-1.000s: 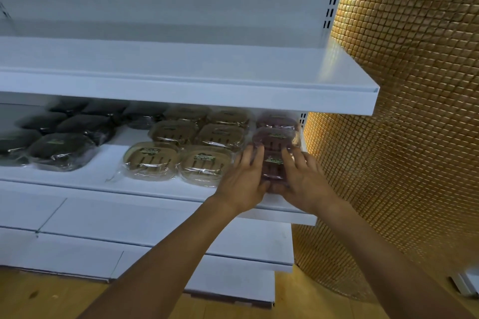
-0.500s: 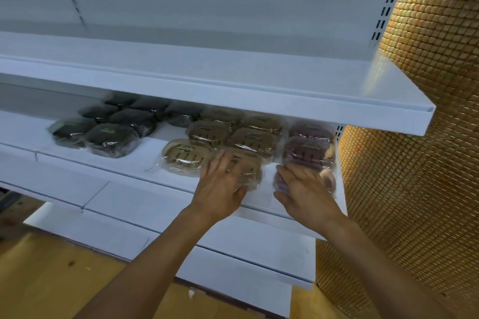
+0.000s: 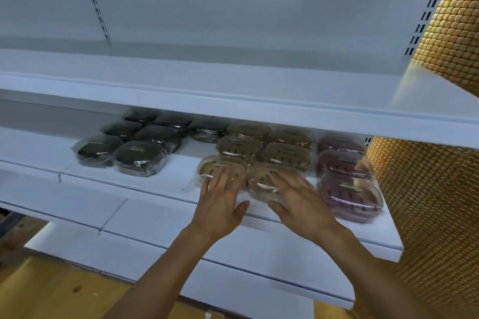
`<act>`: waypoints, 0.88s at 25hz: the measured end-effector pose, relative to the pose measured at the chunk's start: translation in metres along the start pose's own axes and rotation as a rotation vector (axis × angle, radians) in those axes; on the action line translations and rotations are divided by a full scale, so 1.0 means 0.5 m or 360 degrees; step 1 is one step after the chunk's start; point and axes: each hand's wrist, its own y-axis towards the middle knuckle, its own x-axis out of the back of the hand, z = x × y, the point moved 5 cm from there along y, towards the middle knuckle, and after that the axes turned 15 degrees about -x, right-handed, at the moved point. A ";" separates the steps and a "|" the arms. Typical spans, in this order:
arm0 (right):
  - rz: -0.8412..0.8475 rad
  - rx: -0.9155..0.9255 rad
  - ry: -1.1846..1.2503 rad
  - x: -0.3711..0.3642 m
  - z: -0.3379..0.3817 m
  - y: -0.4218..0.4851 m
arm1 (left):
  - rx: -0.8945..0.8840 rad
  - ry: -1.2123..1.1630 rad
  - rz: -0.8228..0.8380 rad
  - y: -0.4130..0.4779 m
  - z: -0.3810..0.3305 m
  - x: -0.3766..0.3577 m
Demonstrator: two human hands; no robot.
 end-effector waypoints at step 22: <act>0.0150 0.0093 0.0107 -0.149 0.456 0.142 | 0.0163 -0.0097 0.0005 -0.176 0.423 0.120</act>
